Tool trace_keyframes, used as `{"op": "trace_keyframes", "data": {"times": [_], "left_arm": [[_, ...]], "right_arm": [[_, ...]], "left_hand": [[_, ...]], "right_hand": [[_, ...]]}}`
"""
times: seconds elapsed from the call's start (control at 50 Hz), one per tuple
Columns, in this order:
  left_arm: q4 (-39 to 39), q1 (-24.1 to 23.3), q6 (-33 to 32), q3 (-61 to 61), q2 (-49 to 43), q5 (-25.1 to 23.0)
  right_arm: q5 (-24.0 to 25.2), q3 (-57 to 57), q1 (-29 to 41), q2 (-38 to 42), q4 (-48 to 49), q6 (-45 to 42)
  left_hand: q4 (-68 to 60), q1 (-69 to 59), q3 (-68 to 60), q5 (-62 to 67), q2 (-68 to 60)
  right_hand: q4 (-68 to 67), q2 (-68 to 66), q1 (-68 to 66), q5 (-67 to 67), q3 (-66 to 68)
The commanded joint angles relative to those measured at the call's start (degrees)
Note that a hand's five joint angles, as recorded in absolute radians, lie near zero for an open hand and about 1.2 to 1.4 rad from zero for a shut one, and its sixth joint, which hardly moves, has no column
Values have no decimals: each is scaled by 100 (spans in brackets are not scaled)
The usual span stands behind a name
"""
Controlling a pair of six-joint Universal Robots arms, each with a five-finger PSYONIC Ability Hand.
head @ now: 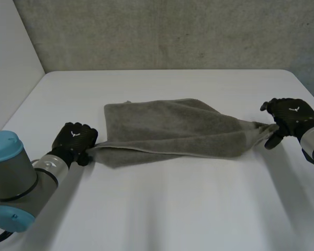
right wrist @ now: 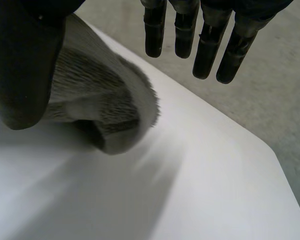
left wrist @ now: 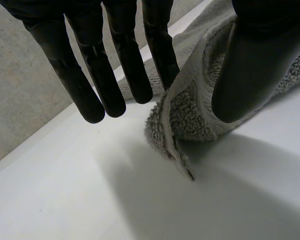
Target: Fold the towel.
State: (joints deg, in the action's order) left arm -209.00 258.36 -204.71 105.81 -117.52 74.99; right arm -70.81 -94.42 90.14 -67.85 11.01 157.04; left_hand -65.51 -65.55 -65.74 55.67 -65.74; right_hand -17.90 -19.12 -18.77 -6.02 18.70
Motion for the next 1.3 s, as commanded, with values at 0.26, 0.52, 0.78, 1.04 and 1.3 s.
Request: {"op": "trace_keyframes", "data": {"times": [0.26,0.52,0.78,1.04,1.3], "left_arm": [[0,-14,-17,-8,-8,-2],[-9,-5,-43,-17,-87,-2],[-18,-14,-34,-140,-87,-11],[-35,-14,-17,-219,-105,-20],[105,39,500,-149,833,-2]], "right_arm": [[1412,-2388,-128,-721,2113,-2335],[1052,-2423,-224,-519,2705,-2933],[1210,-2256,-664,-563,1096,-3004],[1579,-2160,-743,-510,832,-2881],[1535,-2160,-490,-571,841,-1996]], "left_hand": [[-105,-101,-83,90,-83],[-105,-101,-83,90,-83],[-1449,-1445,-1426,1433,-1426],[-1449,-1445,-1426,1433,-1426],[-1449,-1445,-1426,1433,-1426]], "right_hand": [[-530,-408,-443,-718,450],[-514,-391,-427,-702,434],[-1422,-1300,-1335,-1610,1342],[-2011,-1889,-1924,-2199,1931],[-2112,-1990,-2025,-2300,2032]]}}
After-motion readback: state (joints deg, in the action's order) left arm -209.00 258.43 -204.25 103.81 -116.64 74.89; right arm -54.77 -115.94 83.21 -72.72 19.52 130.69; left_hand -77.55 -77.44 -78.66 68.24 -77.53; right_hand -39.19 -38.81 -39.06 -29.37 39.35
